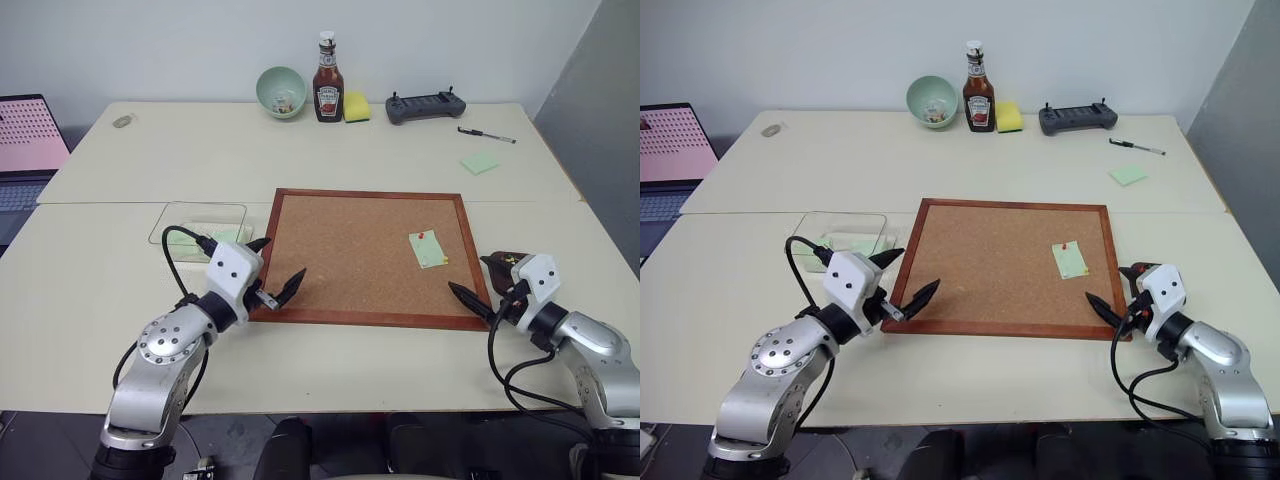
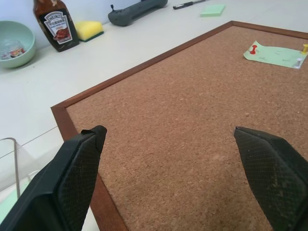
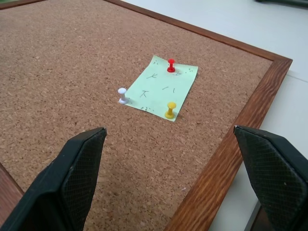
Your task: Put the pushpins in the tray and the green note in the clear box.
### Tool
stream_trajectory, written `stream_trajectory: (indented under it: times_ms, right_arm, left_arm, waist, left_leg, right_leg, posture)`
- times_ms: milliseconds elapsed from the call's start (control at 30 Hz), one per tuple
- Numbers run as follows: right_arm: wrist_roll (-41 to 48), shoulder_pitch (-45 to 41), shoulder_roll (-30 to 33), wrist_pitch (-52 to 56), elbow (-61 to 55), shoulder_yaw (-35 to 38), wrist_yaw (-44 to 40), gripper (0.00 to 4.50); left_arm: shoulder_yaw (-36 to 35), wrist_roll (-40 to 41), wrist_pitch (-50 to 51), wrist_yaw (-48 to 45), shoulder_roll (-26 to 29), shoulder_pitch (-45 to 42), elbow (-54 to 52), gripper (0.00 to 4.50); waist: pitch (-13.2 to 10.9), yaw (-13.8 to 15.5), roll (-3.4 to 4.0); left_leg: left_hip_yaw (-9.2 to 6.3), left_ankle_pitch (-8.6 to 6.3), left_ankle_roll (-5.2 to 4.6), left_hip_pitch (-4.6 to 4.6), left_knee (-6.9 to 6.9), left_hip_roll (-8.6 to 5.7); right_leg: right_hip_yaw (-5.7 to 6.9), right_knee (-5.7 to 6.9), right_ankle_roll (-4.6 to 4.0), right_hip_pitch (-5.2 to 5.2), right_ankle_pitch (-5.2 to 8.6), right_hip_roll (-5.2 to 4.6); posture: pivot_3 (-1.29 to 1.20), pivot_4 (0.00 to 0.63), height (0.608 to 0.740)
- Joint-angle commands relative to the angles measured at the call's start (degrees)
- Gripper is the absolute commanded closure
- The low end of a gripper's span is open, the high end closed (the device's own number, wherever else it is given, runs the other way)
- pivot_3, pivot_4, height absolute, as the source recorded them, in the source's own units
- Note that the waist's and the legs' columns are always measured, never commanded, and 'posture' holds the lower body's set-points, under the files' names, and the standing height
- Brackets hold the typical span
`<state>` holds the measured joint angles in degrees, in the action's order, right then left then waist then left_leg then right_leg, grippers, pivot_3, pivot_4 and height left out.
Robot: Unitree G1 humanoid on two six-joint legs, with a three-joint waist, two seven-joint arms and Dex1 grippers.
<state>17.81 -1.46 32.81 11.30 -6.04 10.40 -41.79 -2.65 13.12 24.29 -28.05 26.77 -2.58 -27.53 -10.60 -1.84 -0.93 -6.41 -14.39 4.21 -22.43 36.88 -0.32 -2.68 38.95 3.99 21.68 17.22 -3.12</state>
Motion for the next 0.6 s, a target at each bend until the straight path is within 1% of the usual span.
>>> stream_trajectory:
  times_ms: [33, 233, 433, 600]
  right_arm:
    - [0.5, -1.6, 0.8, -0.9, -0.3, 0.4, -0.9, 0.01]
    - [0.5, -2.1, 0.8, -0.9, -0.3, 0.3, -1.4, 0.01]
    - [0.6, -2.1, 0.6, -0.4, -1.1, -0.2, -1.5, 0.01]
    - [0.9, -2.6, 0.7, 0.6, -2.2, -0.4, -1.5, 0.01]
  left_arm:
    - [-1.5, 0.6, -1.2, 0.6, -0.1, -0.3, -2.3, 0.0]
    - [-1.0, -0.5, -1.5, 0.5, 0.7, -0.8, -2.3, 0.0]
    - [-0.8, 0.0, -0.5, 0.2, 0.9, -1.0, -2.5, 0.0]
    - [-1.7, 1.7, -2.4, -0.7, 0.2, -1.7, -2.4, 0.0]
  waist:
    - [0.0, 0.0, 0.0]
    - [0.0, 0.0, 0.0]
    - [0.0, 0.0, 0.0]
    - [0.0, 0.0, 0.0]
  left_leg:
    - [0.0, 0.0, 0.0, 0.0, 0.0, 0.0]
    - [0.0, 0.0, 0.0, -0.01, 0.0, -0.01]
    - [0.0, 0.0, 0.0, -0.01, 0.0, -0.01]
    - [0.0, 0.0, 0.0, -0.01, 0.0, 0.0]
  right_leg:
    - [0.0, 0.0, 0.0, 0.0, 0.0, 0.0]
    - [0.0, -0.01, 0.0, 0.0, 0.0, 0.0]
    - [0.0, -0.01, 0.0, 0.0, 0.0, 0.0]
    - [0.0, -0.01, 0.0, 0.0, 0.0, 0.0]
  posture:
    - [0.0, 0.15, 0.74]
    - [0.0, 0.15, 0.74]
    - [0.0, 0.15, 0.74]
    - [0.0, 0.15, 0.74]
